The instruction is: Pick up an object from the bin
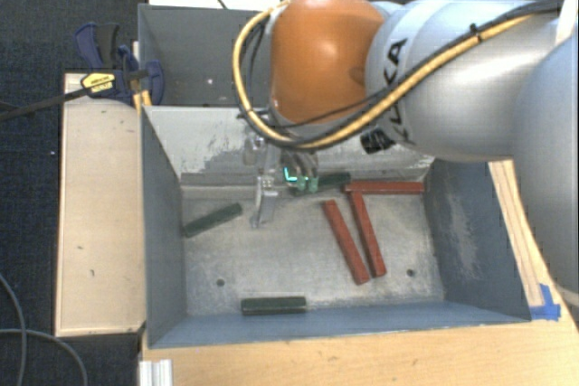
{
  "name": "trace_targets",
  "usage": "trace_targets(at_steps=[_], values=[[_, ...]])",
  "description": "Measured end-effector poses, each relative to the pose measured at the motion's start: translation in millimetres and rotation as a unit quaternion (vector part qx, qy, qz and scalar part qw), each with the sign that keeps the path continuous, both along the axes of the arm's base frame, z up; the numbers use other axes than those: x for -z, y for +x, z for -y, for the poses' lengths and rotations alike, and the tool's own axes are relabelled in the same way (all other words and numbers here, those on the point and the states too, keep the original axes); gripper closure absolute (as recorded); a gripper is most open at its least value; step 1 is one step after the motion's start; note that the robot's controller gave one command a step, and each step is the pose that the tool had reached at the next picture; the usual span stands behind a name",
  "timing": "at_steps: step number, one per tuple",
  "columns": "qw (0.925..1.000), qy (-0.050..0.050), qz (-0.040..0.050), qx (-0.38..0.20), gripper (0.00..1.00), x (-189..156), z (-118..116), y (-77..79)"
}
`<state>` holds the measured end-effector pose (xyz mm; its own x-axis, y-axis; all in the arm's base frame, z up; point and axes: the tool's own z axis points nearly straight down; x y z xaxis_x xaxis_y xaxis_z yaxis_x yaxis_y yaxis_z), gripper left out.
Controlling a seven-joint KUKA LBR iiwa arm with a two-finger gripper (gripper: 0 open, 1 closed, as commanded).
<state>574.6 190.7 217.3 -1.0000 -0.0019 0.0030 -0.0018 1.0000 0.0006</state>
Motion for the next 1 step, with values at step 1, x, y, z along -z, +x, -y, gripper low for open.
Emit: trace_targets(at_steps=[1], values=[[0.9999, 0.001, 0.0066, 0.008, 0.00, 44.4, -17.8, 3.5]])
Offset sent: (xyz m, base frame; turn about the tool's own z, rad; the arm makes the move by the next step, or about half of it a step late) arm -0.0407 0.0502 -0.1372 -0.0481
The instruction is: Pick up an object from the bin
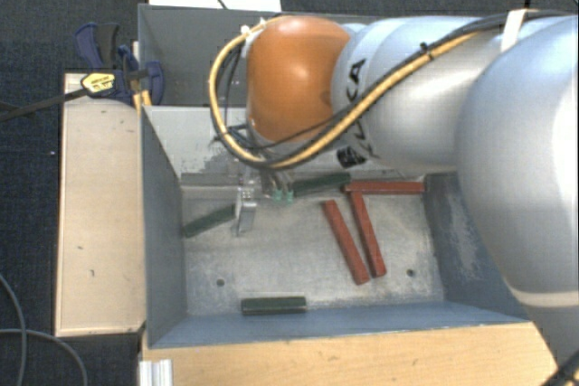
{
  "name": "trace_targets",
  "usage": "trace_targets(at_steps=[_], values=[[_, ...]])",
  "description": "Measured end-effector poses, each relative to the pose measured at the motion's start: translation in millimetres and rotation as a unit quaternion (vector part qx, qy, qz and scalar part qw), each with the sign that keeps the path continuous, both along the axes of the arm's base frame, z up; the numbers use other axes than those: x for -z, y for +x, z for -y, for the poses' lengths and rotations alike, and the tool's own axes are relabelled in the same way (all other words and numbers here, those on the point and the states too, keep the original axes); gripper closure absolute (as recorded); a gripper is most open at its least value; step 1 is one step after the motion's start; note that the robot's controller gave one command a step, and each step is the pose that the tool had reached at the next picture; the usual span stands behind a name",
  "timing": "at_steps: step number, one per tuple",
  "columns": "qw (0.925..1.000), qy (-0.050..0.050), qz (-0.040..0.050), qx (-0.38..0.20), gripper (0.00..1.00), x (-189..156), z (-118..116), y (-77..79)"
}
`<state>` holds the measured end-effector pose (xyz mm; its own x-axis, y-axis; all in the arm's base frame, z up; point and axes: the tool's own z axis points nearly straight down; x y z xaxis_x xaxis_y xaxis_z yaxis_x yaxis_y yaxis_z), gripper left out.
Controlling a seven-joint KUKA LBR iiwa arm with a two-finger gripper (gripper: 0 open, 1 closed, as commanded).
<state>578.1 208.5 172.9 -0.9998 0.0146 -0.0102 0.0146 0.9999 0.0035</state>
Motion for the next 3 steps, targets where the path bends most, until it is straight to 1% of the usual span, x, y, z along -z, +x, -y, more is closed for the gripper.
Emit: trace_targets(at_steps=[1, 2, 3], values=[[0.9997, -0.001, -0.0028, -0.023, 0.00, 70, -23, -30.4], [0.9986, -0.001, -0.0056, 0.052, 0.00, 95, -29, -22.8], [0.9990, -0.001, -0.0030, -0.044, 1.00, 102, -42, -6.6]])
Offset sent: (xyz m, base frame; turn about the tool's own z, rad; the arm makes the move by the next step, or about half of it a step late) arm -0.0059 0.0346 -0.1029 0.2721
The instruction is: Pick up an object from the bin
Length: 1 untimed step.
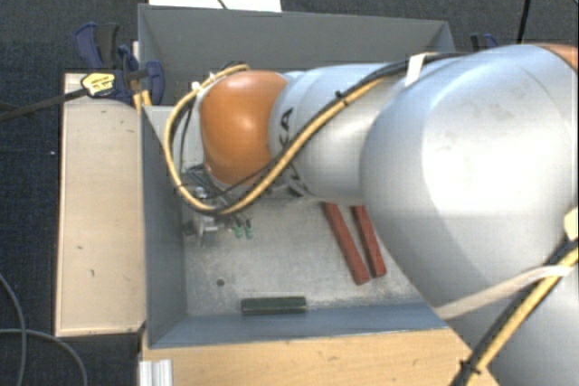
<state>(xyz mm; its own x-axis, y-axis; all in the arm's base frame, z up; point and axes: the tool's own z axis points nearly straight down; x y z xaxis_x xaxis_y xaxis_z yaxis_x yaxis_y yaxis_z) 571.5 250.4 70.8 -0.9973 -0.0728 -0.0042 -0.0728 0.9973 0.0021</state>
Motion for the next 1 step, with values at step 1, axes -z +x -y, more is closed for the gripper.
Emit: trace_targets(at_steps=[1], values=[[1.0000, 0.000, 0.0000, 0.001, 1.00, 0.0, 0.0, 0.0]])
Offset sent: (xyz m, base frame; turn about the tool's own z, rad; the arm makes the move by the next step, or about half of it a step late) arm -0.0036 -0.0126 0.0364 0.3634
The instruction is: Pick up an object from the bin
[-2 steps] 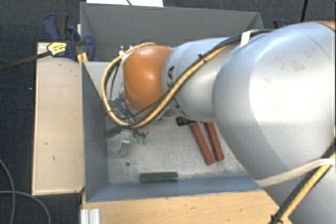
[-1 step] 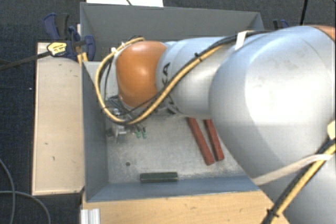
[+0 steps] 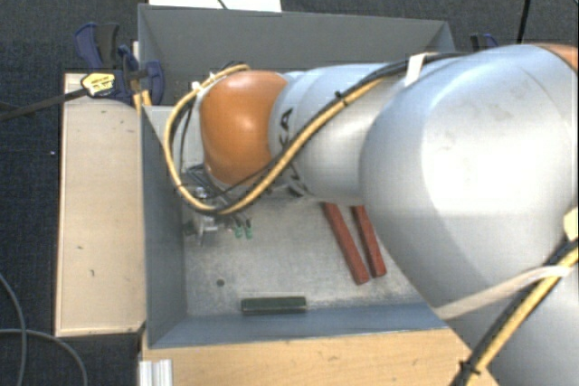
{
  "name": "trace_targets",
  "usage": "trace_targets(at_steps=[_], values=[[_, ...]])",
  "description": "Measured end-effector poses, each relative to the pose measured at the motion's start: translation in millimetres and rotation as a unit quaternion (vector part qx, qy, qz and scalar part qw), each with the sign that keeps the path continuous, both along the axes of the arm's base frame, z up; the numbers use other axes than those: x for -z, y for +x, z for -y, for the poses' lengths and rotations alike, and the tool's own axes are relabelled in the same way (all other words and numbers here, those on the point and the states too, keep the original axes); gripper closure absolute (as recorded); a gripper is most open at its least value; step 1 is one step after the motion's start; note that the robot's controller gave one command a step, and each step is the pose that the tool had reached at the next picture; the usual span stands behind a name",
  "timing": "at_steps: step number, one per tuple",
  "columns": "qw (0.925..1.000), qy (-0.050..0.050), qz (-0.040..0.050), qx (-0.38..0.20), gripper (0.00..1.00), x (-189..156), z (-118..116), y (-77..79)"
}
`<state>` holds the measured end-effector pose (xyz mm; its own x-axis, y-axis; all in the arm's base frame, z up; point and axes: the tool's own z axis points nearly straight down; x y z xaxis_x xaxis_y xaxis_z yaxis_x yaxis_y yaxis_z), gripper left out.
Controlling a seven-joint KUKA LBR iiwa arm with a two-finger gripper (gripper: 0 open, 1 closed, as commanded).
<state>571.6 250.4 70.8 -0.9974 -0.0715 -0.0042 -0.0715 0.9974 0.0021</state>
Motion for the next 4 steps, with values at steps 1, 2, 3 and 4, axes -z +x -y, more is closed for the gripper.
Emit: trace_targets(at_steps=[1, 2, 3, 4], values=[[0.9985, 0.000, -0.0008, 0.055, 1.00, -9, 4, -1.7], [0.9882, 0.000, -0.0014, 0.153, 1.00, -13, 24, -6.3], [0.9988, -0.001, -0.0021, 0.049, 1.00, -46, 31, -3.6], [0.9574, 0.001, 0.0000, 0.289, 0.00, -75, 53, 3.3]])
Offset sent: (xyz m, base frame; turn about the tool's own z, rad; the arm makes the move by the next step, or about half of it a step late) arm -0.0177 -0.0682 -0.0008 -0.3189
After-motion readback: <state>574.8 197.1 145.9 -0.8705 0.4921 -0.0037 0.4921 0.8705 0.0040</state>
